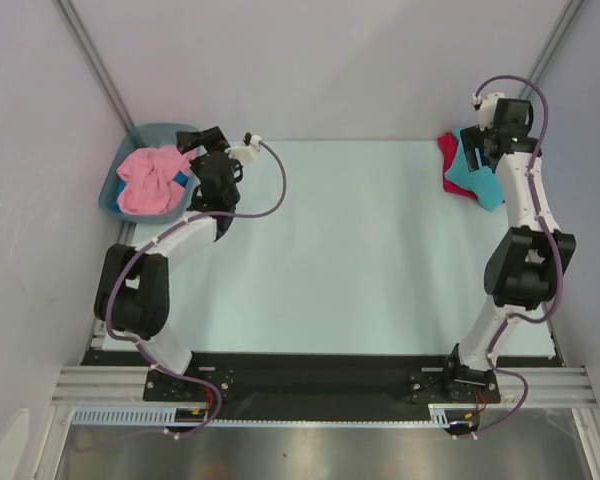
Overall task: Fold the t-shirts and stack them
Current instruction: Neatly place the folded tshirt to the corner
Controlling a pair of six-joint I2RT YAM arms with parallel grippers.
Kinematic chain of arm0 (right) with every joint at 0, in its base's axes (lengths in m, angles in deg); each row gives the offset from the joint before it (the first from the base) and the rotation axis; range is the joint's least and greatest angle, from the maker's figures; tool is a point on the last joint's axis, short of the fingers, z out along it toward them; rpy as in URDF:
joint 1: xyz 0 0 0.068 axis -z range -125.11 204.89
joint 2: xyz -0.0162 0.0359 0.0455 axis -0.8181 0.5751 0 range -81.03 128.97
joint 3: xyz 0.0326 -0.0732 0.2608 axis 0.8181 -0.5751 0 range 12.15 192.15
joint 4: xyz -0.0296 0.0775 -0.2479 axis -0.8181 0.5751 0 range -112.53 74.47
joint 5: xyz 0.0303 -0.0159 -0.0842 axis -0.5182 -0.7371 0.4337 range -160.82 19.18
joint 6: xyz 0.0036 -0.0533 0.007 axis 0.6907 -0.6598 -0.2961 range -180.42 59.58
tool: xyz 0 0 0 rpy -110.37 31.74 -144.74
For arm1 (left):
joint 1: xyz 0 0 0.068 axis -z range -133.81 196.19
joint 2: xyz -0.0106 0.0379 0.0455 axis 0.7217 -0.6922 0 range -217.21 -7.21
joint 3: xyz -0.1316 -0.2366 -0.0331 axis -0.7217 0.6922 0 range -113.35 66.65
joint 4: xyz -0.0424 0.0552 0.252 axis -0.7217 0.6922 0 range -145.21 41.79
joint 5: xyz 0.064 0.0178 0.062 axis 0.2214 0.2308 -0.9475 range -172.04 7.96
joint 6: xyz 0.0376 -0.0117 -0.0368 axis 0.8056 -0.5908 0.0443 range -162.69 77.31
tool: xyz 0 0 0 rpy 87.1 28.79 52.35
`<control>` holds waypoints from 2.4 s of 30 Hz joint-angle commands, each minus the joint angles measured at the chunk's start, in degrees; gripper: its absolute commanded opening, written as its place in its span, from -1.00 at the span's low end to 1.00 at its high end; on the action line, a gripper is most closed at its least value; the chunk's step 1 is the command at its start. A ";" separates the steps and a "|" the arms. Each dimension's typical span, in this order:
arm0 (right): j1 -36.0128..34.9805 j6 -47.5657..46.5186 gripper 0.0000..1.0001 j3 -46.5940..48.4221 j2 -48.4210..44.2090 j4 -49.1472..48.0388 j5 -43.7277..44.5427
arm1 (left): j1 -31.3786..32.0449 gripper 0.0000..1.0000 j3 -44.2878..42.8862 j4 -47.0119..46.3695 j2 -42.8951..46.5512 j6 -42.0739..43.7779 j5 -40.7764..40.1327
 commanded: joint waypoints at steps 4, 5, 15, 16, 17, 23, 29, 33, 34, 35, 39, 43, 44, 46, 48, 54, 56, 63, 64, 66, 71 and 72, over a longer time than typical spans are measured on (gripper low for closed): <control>-0.82 8.70 0.82 9.88 11.84 -2.23 3.47 | 2.01 1.00 3.25 -4.46 3.46 0.11 1.63; -0.56 9.32 0.82 12.76 13.34 -2.32 3.47 | 2.19 1.00 2.99 -5.25 3.46 0.99 2.50; 3.92 17.93 0.78 34.65 30.31 -2.14 2.24 | 6.76 0.99 1.06 -5.61 5.66 12.94 8.57; 4.19 18.73 0.77 36.16 31.45 -2.06 1.89 | 7.46 0.99 1.14 -5.87 5.75 13.65 9.10; 4.54 20.21 0.76 37.39 33.73 -1.88 1.89 | 7.81 1.00 1.15 -5.78 5.92 14.18 9.45; 5.51 24.35 0.74 39.17 38.40 -3.89 -2.15 | 9.49 0.99 3.61 -7.54 6.54 22.08 13.32; 6.47 29.71 0.75 34.68 39.46 -8.64 -5.49 | 11.07 0.99 -0.17 -5.70 4.96 24.81 12.35; 6.65 32.00 0.75 34.77 40.25 -11.01 -5.50 | 11.59 1.00 -1.66 -5.08 4.34 26.67 12.27; 6.74 32.35 0.75 34.59 40.17 -11.63 -5.15 | 11.68 1.00 -1.93 -4.91 4.25 26.75 11.92; 6.74 32.79 0.75 34.68 40.25 -12.77 -5.15 | 12.03 1.00 -2.19 -4.56 4.17 26.67 11.65; 6.83 34.29 0.75 35.03 40.34 -15.76 -4.18 | 13.09 0.99 -2.63 -4.47 3.38 27.19 10.51; 6.83 35.43 0.74 36.61 41.48 -17.87 -2.51 | 14.05 1.00 -1.85 -5.08 3.55 27.89 9.89; 6.83 35.96 0.74 36.87 41.66 -18.31 -1.73 | 14.32 0.99 -1.32 -5.25 3.72 27.98 9.89; 6.83 36.58 0.72 36.96 42.53 -19.28 -1.63 | 14.50 1.00 -0.70 -5.43 4.34 28.16 10.24; 6.39 36.40 0.72 37.05 43.06 -19.54 -1.63 | 14.58 1.00 -0.17 -5.52 4.52 28.16 10.42; 4.89 33.42 0.71 36.61 45.17 -20.34 0.57 | 14.85 1.00 0.27 -6.31 4.34 28.25 10.77; 4.81 33.41 0.69 36.17 45.35 -20.60 0.83 | 15.29 0.99 -0.17 -6.49 4.08 28.16 10.77; 4.19 32.10 0.09 36.08 45.70 -21.83 2.15 | 15.90 1.00 -1.14 -6.93 3.37 28.16 10.86; 4.02 31.83 -0.06 36.26 45.70 -22.09 2.32 | 15.99 0.99 -1.05 -7.01 3.29 28.07 10.86; 3.66 31.74 -0.27 36.52 45.53 -22.18 2.85 | 16.25 0.99 -0.96 -6.93 3.29 28.07 10.77; 2.61 31.74 -0.86 35.99 44.82 -22.98 2.76 | 16.25 0.99 -1.31 -7.19 2.50 27.99 10.86; 2.52 31.66 -1.00 36.34 44.91 -22.97 2.85 | 16.25 1.00 -1.58 -7.10 2.32 27.99 10.86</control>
